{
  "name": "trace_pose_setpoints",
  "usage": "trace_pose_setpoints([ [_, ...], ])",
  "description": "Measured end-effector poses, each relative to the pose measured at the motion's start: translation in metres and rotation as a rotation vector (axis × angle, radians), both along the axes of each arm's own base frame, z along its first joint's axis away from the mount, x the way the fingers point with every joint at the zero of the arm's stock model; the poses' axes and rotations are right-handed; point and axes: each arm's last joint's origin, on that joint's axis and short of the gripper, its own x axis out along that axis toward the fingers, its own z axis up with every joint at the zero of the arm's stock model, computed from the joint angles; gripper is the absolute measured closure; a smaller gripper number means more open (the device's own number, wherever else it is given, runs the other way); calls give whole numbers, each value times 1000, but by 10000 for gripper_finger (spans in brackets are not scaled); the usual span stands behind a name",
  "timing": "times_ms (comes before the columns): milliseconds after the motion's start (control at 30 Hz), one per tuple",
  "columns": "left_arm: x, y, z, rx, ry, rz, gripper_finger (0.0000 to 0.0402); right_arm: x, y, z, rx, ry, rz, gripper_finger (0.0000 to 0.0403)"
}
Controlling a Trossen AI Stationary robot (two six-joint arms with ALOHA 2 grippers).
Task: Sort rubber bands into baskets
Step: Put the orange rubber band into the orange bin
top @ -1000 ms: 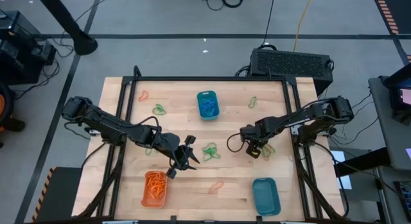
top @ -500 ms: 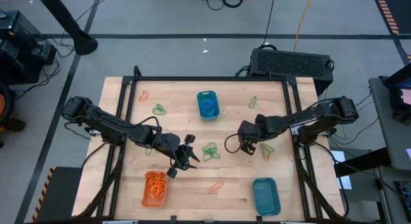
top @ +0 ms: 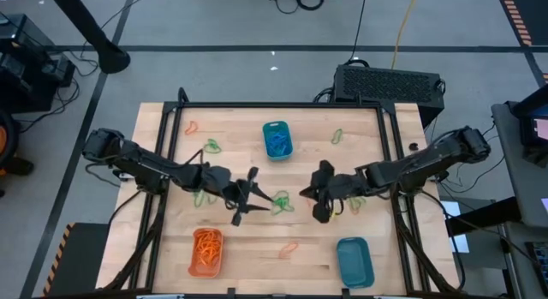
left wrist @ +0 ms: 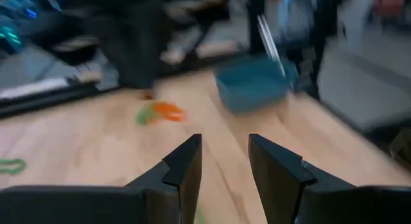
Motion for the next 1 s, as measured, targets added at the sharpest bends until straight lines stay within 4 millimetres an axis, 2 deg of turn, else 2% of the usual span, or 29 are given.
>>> trace_pose_setpoints([
  [200, -2, 4, -9, -154, -155, -22, 265, 16, 17, 18, -45, -283, 110, 402],
  [333, 4, 3, -17, -204, -155, -42, 265, 26, 21, 26, -68, -428, 135, 402],
  [600, 12, 4, -25, -261, -198, -23, 265, 37, 24, 20, -45, -480, 174, 402],
  [1000, 15, 5, -21, -266, -221, -21, 265, 41, 25, 16, -43, -491, 170, 402],
])
